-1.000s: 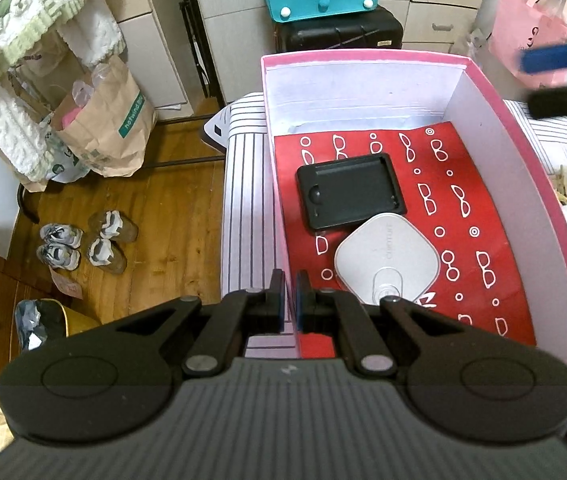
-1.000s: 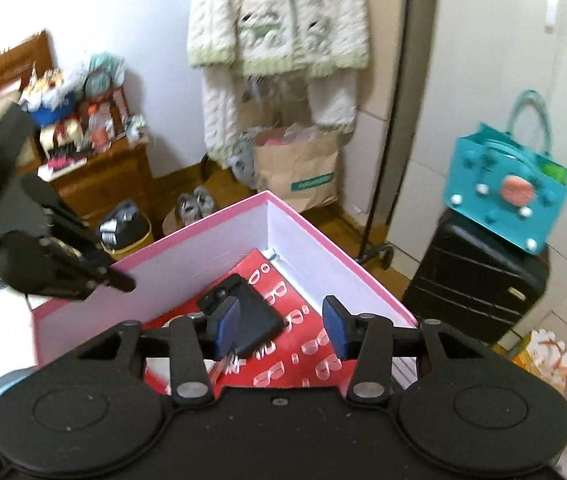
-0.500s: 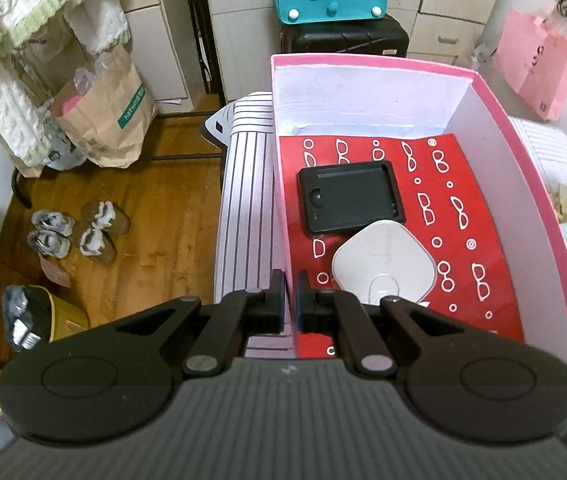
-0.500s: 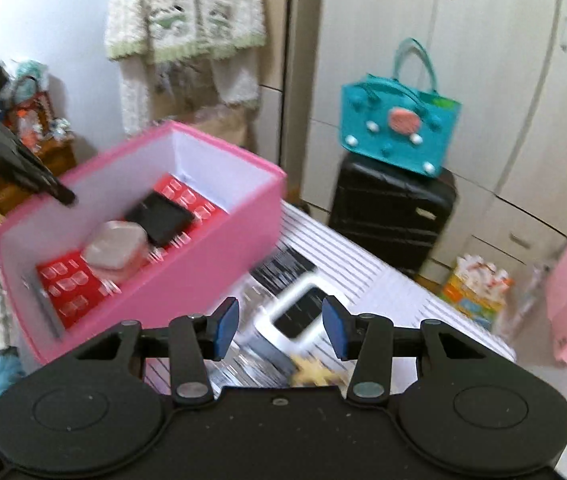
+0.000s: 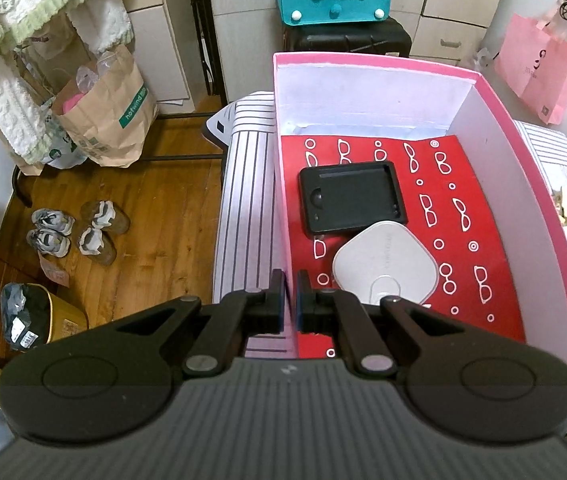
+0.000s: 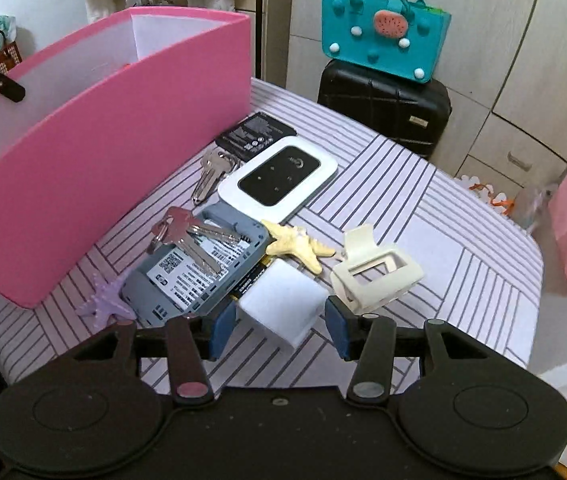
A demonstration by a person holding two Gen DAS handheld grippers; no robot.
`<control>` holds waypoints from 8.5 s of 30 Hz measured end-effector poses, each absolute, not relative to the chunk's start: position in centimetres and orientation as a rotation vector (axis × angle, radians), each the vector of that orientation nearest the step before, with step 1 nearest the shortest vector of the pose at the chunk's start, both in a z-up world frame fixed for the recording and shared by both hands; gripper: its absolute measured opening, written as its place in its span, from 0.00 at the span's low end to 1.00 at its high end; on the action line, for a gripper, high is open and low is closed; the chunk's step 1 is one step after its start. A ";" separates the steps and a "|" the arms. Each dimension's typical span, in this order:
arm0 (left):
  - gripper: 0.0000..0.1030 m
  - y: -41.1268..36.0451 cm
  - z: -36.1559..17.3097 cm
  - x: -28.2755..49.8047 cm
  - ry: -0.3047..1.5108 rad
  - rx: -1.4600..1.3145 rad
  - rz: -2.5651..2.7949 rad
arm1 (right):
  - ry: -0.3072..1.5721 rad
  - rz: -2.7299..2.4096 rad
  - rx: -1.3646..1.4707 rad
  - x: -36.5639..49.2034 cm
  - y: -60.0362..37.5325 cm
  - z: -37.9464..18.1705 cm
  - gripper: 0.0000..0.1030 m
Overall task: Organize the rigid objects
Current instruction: 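Grasp the white cube charger with the right gripper, then carry the white cube charger into the pink box and release it, then grasp the cream hair clip with the right gripper, then carry the cream hair clip into the pink box and release it, then grasp the grey battery pack with the right gripper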
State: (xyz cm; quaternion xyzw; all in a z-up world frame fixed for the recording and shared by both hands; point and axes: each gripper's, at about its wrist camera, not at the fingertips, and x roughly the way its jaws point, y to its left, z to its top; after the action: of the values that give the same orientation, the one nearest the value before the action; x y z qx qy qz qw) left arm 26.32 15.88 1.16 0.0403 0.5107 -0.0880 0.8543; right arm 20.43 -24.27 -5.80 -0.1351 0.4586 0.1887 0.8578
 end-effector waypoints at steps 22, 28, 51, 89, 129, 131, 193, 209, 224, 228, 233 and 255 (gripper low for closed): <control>0.05 15.4 0.8 26.1 1.054 0.133 -0.194 | 0.967 0.333 -0.239 20.0 -24.7 -5.4 0.54; 0.05 15.6 0.9 25.9 1.049 0.125 -0.198 | 0.936 0.341 -0.222 19.2 -24.4 -3.5 0.54; 0.04 15.2 1.3 25.0 1.007 0.178 -0.214 | 1.071 0.934 -0.197 23.2 -5.6 -0.1 0.54; 0.05 15.4 1.2 25.0 0.991 0.152 -0.212 | 0.856 0.713 0.035 21.3 -23.3 1.8 0.61; 0.04 14.2 1.1 25.0 0.996 0.200 -0.163 | 0.734 0.395 -0.257 23.4 -29.6 -8.1 0.56; 0.04 14.0 1.0 24.9 0.990 0.222 -0.161 | 0.744 0.385 -0.232 23.5 -29.7 -7.6 0.55; 0.04 14.4 1.6 24.2 0.929 0.239 -0.202 | 0.878 0.798 -0.658 30.7 -5.8 -2.0 0.64; 0.04 14.3 1.6 24.4 0.933 0.222 -0.177 | 0.710 0.717 -0.280 25.0 -16.9 4.4 0.73; 0.04 14.4 1.4 23.8 0.913 0.170 -0.146 | 0.900 0.508 0.029 20.7 -26.1 -3.2 0.62; 0.04 14.3 1.4 23.8 0.916 0.164 -0.138 | 0.908 0.527 0.050 19.3 -26.2 -5.0 0.53; 0.04 14.0 1.3 23.8 0.919 0.176 -0.125 | 0.944 0.573 0.111 19.5 -26.4 -6.3 0.50; 0.05 14.2 1.3 23.3 0.918 0.174 -0.147 | 0.942 0.533 0.172 21.8 -24.0 -5.6 0.15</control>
State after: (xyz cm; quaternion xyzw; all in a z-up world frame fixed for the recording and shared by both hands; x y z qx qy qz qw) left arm 23.34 14.21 1.25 0.0837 0.4419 -0.0707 0.8904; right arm 21.79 -23.99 -5.58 0.0816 0.4477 0.2533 0.8537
